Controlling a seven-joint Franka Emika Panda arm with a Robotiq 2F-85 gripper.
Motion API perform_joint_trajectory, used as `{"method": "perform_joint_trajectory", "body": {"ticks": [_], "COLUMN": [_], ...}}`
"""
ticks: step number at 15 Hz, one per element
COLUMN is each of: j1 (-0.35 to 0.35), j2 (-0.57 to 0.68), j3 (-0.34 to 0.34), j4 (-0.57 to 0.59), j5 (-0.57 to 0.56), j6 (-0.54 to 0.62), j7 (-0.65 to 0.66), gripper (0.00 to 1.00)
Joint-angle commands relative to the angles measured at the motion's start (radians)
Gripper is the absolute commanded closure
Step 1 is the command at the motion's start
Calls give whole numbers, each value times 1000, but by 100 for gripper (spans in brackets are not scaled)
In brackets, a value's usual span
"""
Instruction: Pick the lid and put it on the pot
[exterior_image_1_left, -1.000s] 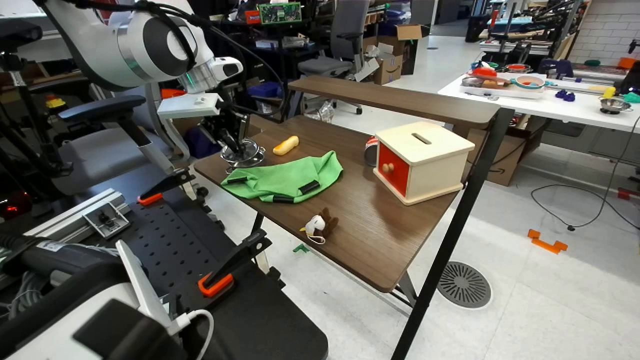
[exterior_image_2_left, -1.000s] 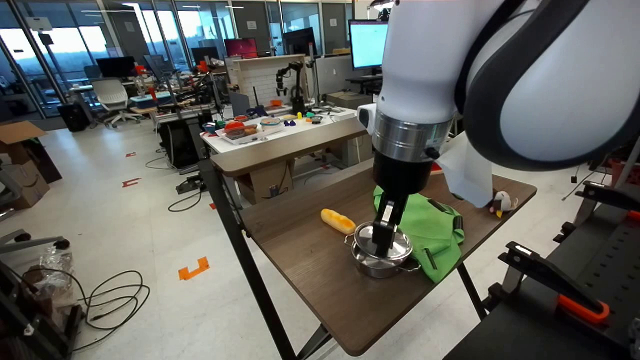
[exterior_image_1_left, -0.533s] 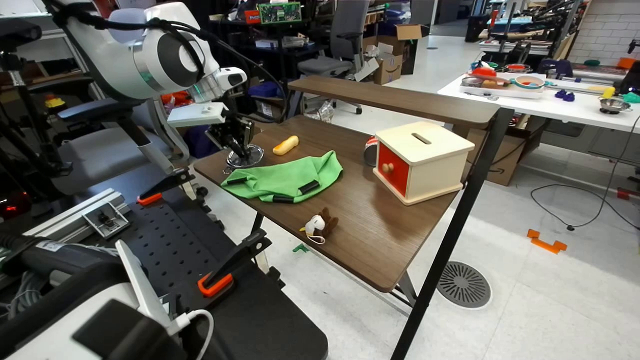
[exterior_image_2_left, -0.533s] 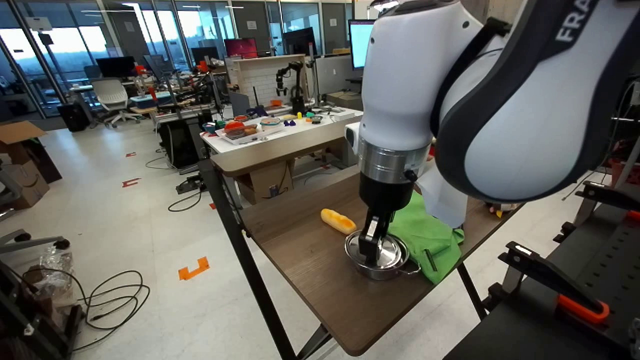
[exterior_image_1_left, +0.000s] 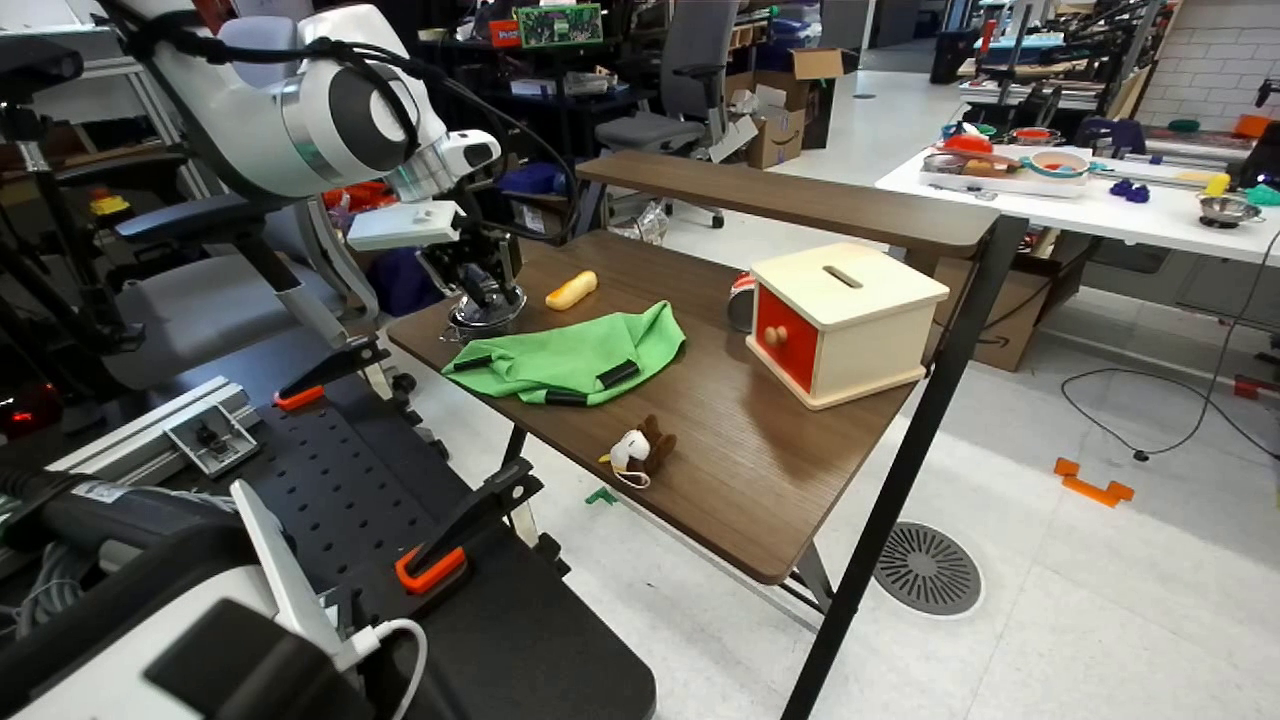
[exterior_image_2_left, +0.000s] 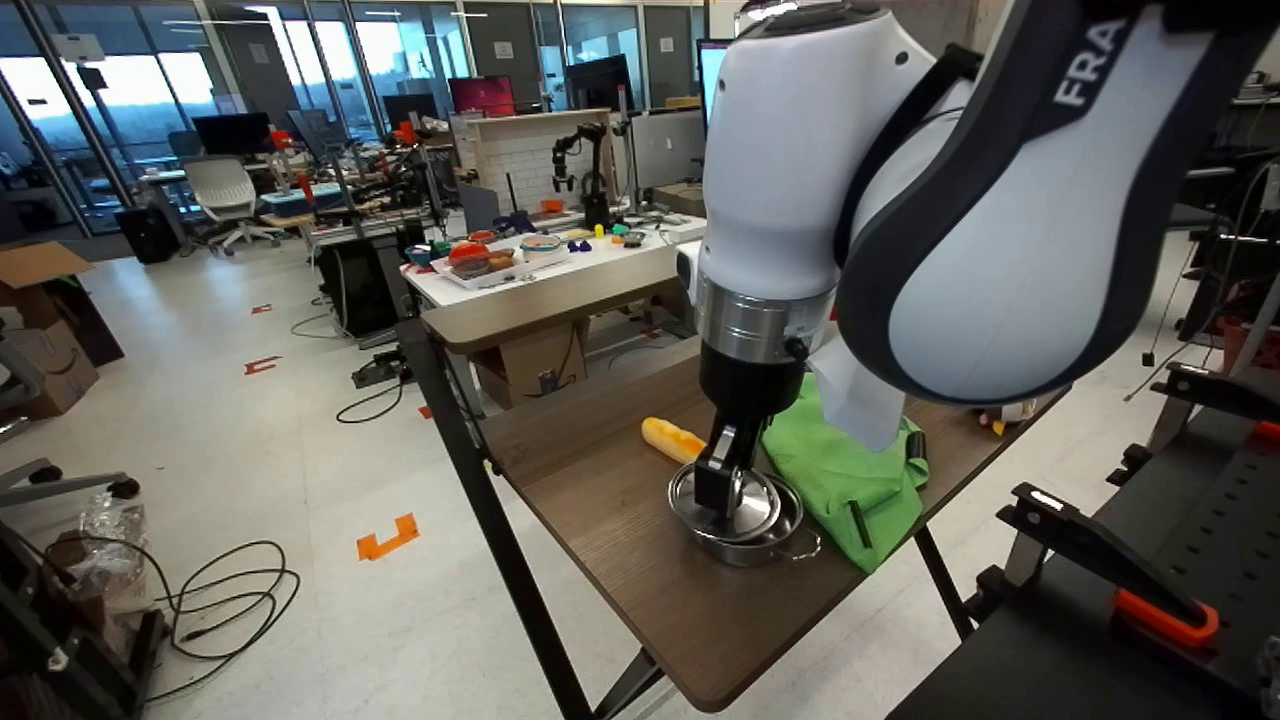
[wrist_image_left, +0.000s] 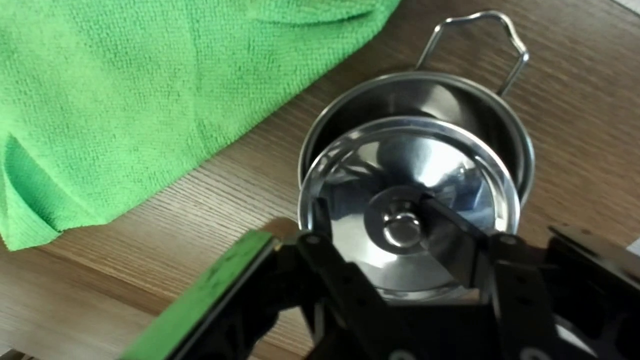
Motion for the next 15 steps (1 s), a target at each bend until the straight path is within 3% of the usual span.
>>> {"method": "perform_joint_trajectory", "body": {"ticks": [1,3,10,12,13,15], "j1": [15,15,1,-67,-20,-51], "j2": [14,7,-79,-142,-54,-96], "j3": [-13,-15,-39,0,-25,-17], "j4": [10,2,-61,-104,-36,-67], "j5": [7,6,4,-1,2,-5], "j6": [3,7,-1,-16,-2,-3], "j7": [4,4,-1,-45,-8,-24], "gripper": [15,0,0,0,0,0]}}
